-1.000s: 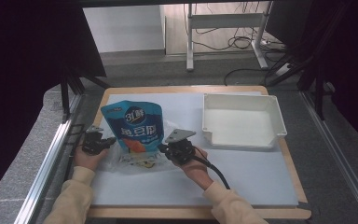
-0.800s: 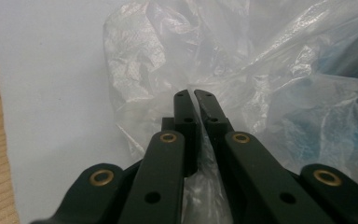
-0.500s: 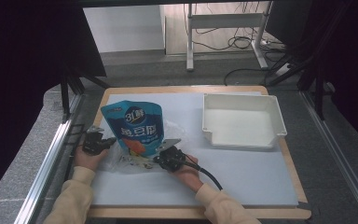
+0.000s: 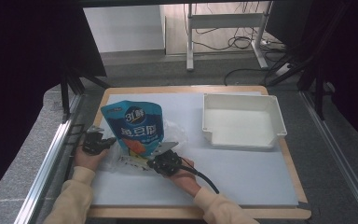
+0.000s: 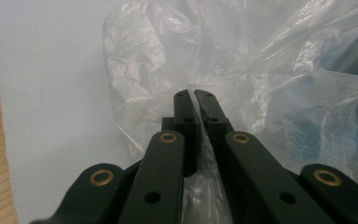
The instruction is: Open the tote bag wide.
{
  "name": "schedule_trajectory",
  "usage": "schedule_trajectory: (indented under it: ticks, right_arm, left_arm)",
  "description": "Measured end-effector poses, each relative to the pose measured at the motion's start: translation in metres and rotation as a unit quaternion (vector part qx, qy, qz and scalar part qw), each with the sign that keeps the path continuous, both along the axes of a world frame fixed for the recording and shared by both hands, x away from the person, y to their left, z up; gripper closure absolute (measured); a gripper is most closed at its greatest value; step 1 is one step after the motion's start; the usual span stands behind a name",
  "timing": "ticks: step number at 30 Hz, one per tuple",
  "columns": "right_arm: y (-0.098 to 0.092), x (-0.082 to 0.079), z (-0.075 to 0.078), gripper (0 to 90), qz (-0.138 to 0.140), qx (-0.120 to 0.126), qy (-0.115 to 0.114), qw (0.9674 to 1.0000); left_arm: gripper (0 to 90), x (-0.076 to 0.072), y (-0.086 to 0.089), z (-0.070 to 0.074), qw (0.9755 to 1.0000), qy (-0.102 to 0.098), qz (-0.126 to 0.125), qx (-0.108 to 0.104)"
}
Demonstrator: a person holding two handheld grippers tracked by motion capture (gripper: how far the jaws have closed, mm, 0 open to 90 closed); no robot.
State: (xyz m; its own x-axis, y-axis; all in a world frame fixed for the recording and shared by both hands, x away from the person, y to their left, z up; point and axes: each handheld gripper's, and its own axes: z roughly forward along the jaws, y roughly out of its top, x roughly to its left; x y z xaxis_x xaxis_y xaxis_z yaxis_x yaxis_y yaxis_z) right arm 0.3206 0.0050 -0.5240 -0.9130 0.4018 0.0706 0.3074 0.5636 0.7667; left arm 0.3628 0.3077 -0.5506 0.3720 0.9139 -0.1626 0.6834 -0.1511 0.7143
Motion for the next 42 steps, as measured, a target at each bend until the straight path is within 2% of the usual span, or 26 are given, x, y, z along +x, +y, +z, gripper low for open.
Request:
schedule_trajectory:
  ticks: [3,5,12,15,17,25,35,42]
  right_arm:
    - [0.008,0.005,0.008,89.0,-0.005,0.013,-0.003,0.9999]
    - [0.016,0.008,0.008,89.0,-0.008,0.015,0.000,0.9998]
    - [0.043,0.014,-0.010,89.0,-0.012,0.009,0.025,0.9996]
    - [0.050,0.013,-0.019,89.0,-0.007,-0.001,0.036,0.9993]
    - [0.053,0.009,-0.023,89.1,0.008,-0.009,0.039,0.9992]
    - [0.058,-0.008,-0.022,89.1,0.055,-0.017,0.042,0.9975]
    - [0.058,-0.008,-0.023,89.1,0.057,-0.013,0.044,0.9973]
    - [0.055,-0.008,-0.022,89.0,0.050,-0.010,0.040,0.9979]
  left_arm:
    - [88.6,0.000,0.000,0.000,1.0000,0.000,-0.001,0.002]
    - [88.6,0.000,0.000,0.000,1.0000,0.000,-0.002,0.002]
    - [88.6,0.000,0.000,0.000,1.0000,0.001,-0.003,0.002]
    - [88.5,0.000,0.000,0.000,1.0000,0.001,-0.003,0.002]
    - [88.5,0.000,0.000,0.000,1.0000,0.000,-0.003,0.002]
    - [88.5,0.000,-0.001,0.000,1.0000,0.002,-0.002,0.003]
    - [87.0,0.000,0.000,0.000,1.0000,-0.001,0.000,-0.001]
    - [81.9,-0.001,0.002,0.003,0.9999,-0.007,0.001,-0.015]
